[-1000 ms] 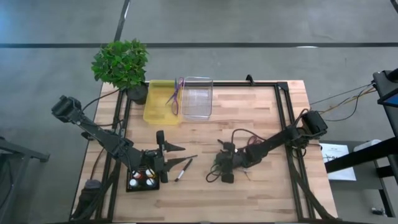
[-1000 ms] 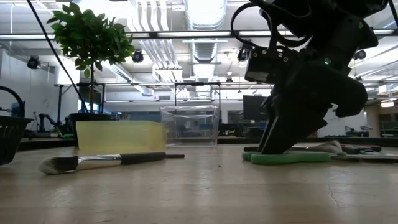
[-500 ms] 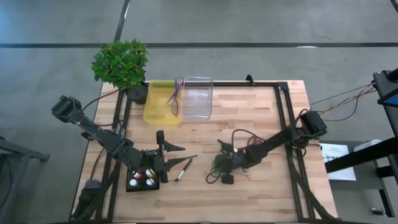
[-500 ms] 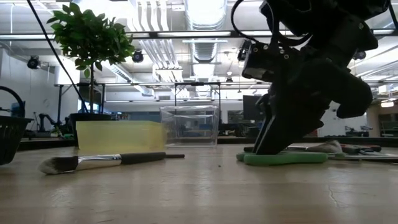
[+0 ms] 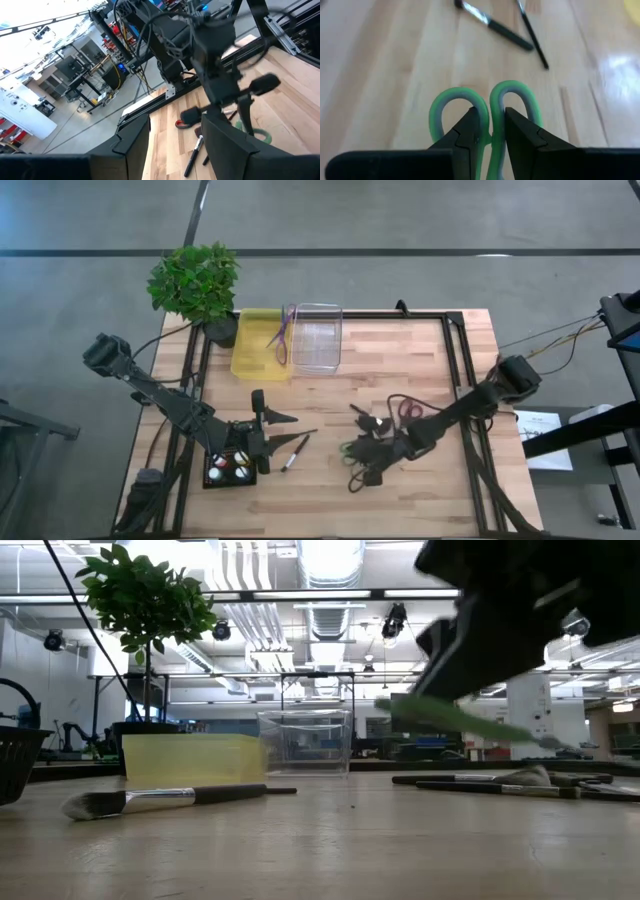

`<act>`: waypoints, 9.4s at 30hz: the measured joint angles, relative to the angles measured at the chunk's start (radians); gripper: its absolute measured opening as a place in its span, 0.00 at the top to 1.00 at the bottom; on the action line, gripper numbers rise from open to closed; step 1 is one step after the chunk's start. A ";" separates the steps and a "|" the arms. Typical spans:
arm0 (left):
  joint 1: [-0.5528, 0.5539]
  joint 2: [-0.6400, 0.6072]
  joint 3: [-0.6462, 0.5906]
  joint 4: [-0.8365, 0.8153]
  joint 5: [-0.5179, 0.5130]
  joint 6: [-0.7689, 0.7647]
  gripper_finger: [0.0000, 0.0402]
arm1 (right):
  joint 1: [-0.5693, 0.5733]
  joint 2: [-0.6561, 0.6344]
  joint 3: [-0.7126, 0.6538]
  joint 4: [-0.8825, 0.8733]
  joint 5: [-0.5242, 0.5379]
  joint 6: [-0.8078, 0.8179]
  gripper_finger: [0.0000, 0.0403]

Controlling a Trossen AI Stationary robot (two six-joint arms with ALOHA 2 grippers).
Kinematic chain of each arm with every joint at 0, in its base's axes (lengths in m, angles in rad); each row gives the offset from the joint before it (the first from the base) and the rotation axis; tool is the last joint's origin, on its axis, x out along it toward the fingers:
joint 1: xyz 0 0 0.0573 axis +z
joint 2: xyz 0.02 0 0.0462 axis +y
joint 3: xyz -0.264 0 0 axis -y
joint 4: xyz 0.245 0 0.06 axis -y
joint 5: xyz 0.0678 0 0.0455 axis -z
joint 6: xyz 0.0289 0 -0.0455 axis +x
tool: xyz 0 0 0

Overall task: Pick & Place Paint Supplies
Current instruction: Put the green scissors into the transparent yellow bin, then put the black scissors into the transparent yellow bin

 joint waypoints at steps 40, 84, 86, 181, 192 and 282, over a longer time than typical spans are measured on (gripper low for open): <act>0.171 0.134 -0.088 0.272 -0.064 0.001 0.19 | -0.057 -0.156 0.081 0.696 0.194 -1.043 0.99; -0.082 0.335 0.115 -0.308 0.330 -0.745 0.19 | 0.213 -0.184 0.071 0.418 0.632 -0.803 0.98; -0.075 0.388 0.142 -0.312 0.329 -0.781 0.19 | 0.213 -0.184 0.071 0.418 0.633 -0.800 0.98; 0.219 0.980 0.751 -1.058 0.833 -1.617 0.90 | 0.322 -0.564 0.010 -0.095 0.682 -0.543 0.98; 0.236 0.966 0.753 -1.076 0.790 -1.522 0.92 | 0.322 -0.564 0.010 -0.096 0.682 -0.543 0.98; 1.005 0.451 0.478 -1.149 0.115 -0.880 0.37 | 0.322 -0.570 -0.009 -0.104 0.774 -0.509 0.98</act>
